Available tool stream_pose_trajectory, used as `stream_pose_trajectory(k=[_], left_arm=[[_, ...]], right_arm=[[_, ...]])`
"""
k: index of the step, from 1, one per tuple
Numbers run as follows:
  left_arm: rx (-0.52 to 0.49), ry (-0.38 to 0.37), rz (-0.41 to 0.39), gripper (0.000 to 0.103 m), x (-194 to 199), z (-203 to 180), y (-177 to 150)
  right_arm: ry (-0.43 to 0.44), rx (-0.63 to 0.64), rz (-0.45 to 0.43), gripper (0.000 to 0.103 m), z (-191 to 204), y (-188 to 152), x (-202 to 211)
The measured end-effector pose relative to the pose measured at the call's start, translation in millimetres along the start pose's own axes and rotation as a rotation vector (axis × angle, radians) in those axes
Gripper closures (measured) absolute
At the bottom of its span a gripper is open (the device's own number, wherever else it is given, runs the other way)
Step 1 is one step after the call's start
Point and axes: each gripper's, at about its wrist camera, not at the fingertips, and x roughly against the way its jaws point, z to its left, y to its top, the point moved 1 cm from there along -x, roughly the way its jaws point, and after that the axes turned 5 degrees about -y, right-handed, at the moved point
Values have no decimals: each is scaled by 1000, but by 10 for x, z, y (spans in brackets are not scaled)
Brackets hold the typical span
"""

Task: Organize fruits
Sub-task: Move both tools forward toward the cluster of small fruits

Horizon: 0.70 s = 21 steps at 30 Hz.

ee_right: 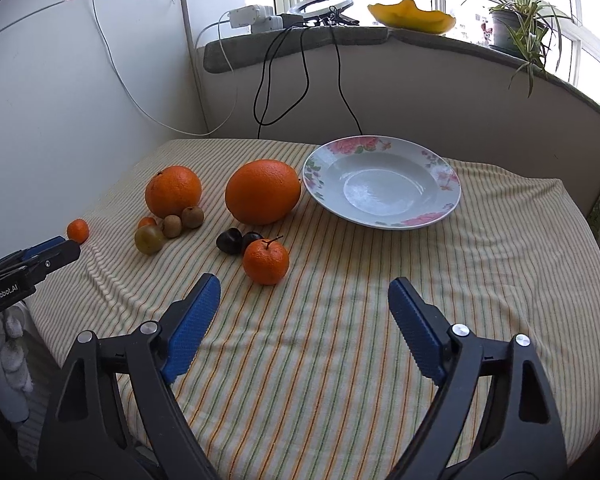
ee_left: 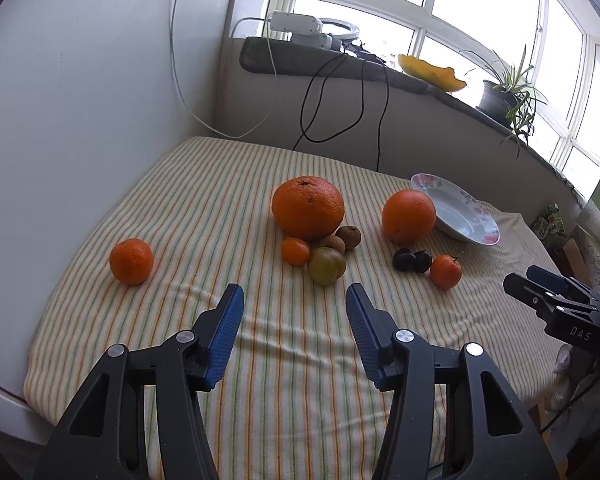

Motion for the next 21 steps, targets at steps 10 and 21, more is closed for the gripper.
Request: stream_pose_trajectory(k=[10, 21], left_arm=[[-25, -54, 40, 61, -268, -75, 49], [-36, -57, 91, 62, -644, -123, 109]], right_arm=[[73, 22, 65, 34, 100, 96, -352], [135, -3, 136, 39, 112, 142, -657]])
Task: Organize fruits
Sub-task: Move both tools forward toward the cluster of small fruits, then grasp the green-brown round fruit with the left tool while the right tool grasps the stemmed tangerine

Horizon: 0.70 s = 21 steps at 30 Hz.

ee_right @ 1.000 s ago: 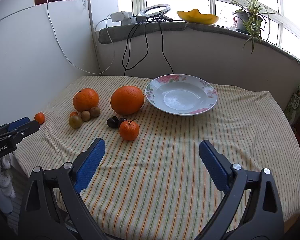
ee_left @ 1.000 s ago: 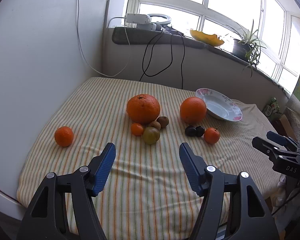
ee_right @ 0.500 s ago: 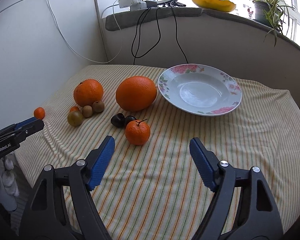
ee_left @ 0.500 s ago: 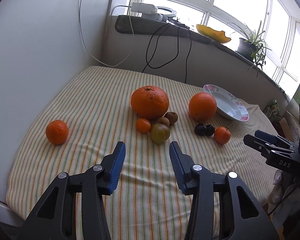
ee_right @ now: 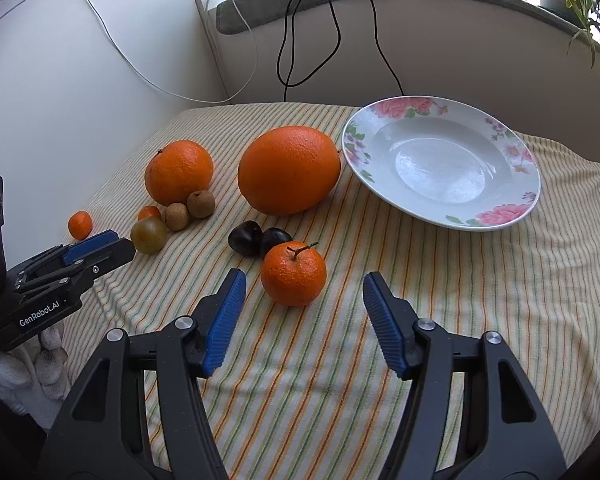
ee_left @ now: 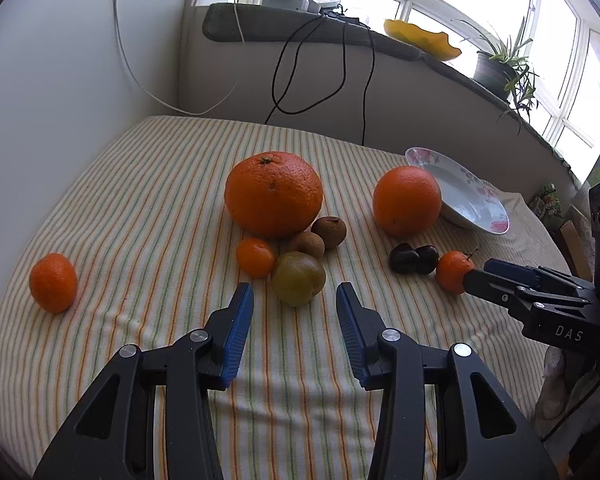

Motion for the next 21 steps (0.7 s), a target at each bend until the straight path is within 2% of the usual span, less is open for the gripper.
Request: stream_pose_trajectory(k=[6, 10, 14, 16, 21], left_arm=[[-11, 10, 10, 62, -70, -7, 22], [-15, 17, 23, 66, -121, 4, 45], [-17, 15, 33, 72, -152, 7, 42], [-19, 11, 39, 75, -165, 9, 36], [-20, 7, 40, 77, -185, 8, 43]], right_arm=[[7, 4, 23, 44, 5, 19, -69], [15, 8, 41, 45, 15, 37, -125], [22, 4, 54, 55, 8, 51, -163], [26, 0, 59, 55, 4, 52, -177], [37, 5, 71, 59, 20, 53, -223]])
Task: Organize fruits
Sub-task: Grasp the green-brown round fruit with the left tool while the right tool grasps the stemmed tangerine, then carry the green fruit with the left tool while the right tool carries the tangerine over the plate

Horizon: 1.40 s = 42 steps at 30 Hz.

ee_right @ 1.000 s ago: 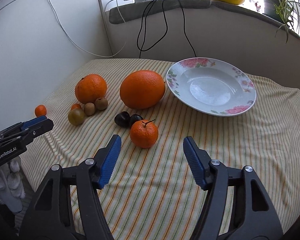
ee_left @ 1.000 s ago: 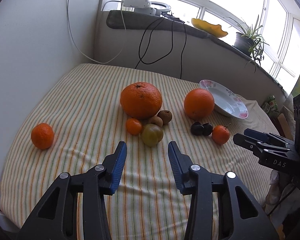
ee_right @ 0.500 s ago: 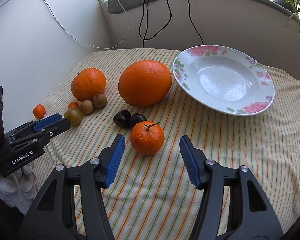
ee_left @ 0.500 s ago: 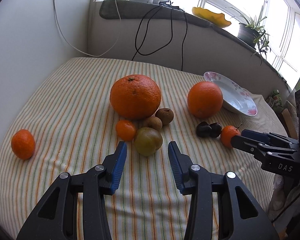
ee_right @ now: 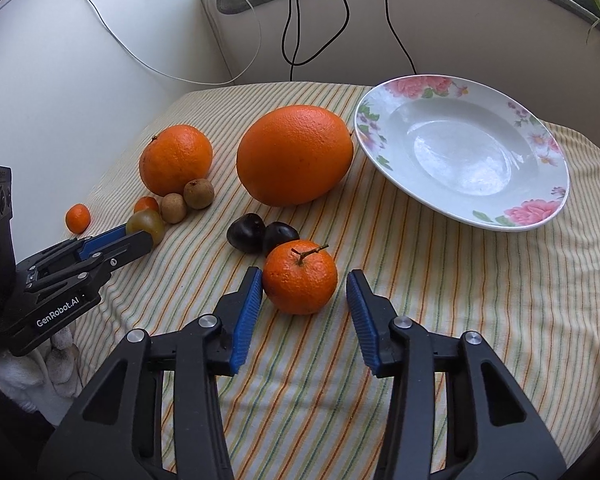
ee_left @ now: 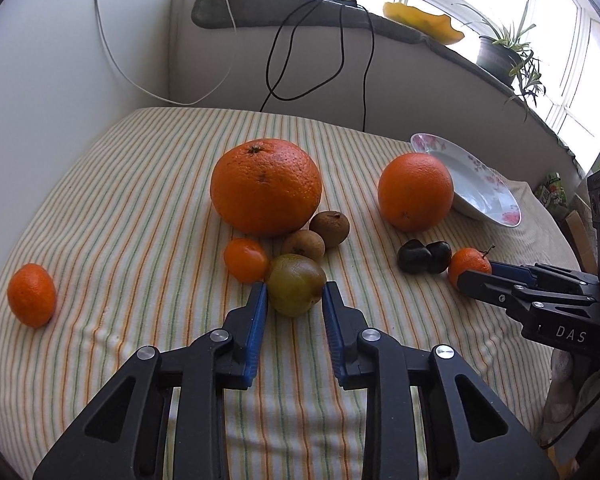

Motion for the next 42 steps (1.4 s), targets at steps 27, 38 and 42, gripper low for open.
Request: stream_pose_trajectory(k=[27, 38, 42], left_arm=[[-51, -82, -54, 79, 172, -309, 134], [-124, -156, -69, 79, 72, -795, 365], [-152, -185, -74, 79, -20, -991, 481]], right_arm=[[-19, -16, -79, 64, -181, 2, 338], [-68, -38, -130, 64, -471, 99, 545], [-96, -47, -139, 64, -637, 174, 559]])
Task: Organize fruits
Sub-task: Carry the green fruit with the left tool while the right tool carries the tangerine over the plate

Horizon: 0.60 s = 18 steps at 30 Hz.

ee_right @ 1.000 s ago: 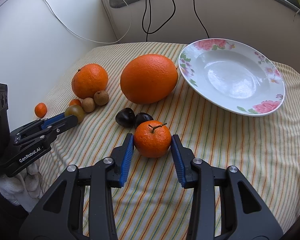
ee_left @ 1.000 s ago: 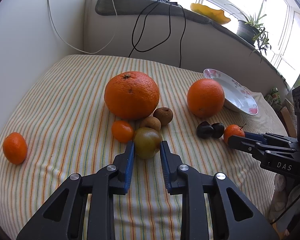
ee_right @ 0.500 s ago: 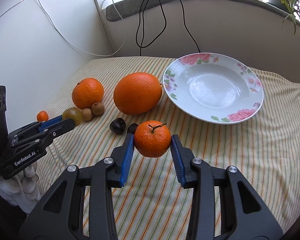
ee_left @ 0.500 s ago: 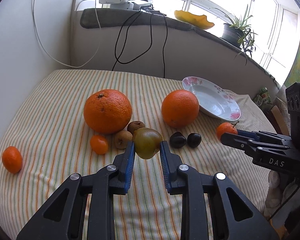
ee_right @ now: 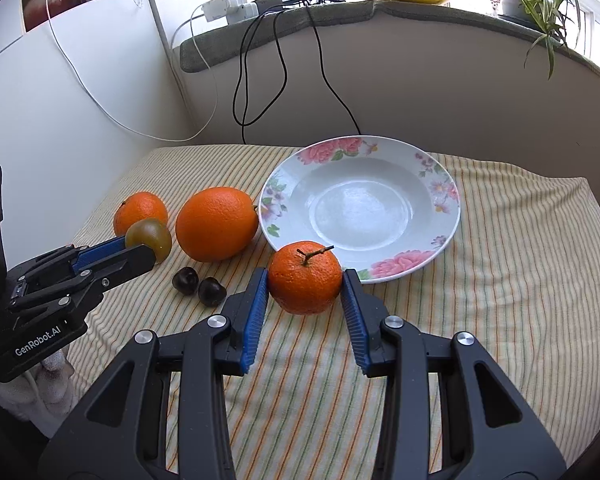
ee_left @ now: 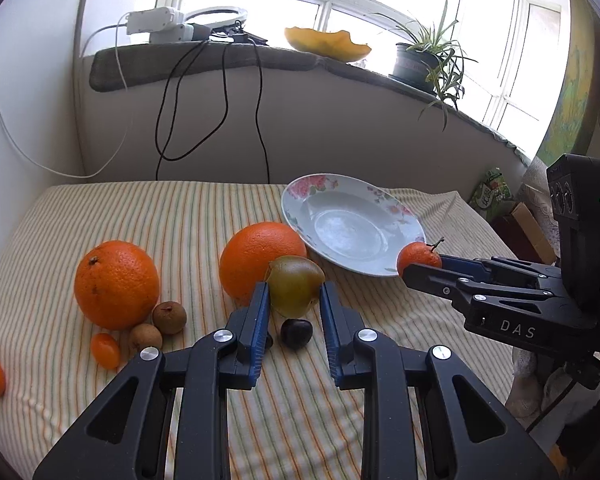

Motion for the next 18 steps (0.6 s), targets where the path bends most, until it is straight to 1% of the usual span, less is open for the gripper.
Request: stream_pose_trajectory(k=[3, 9, 18], left_arm=[[-16, -24, 4, 79, -126, -94, 87], [-45, -39, 34, 79, -438, -250, 206], [-76, -45, 76, 79, -741, -417, 236]], right_arm=[[-17, -3, -6, 64, -127, 67, -31], [-42, -22, 0, 64, -382, 177, -182], [-41, -51, 29, 64, -617, 247, -451]])
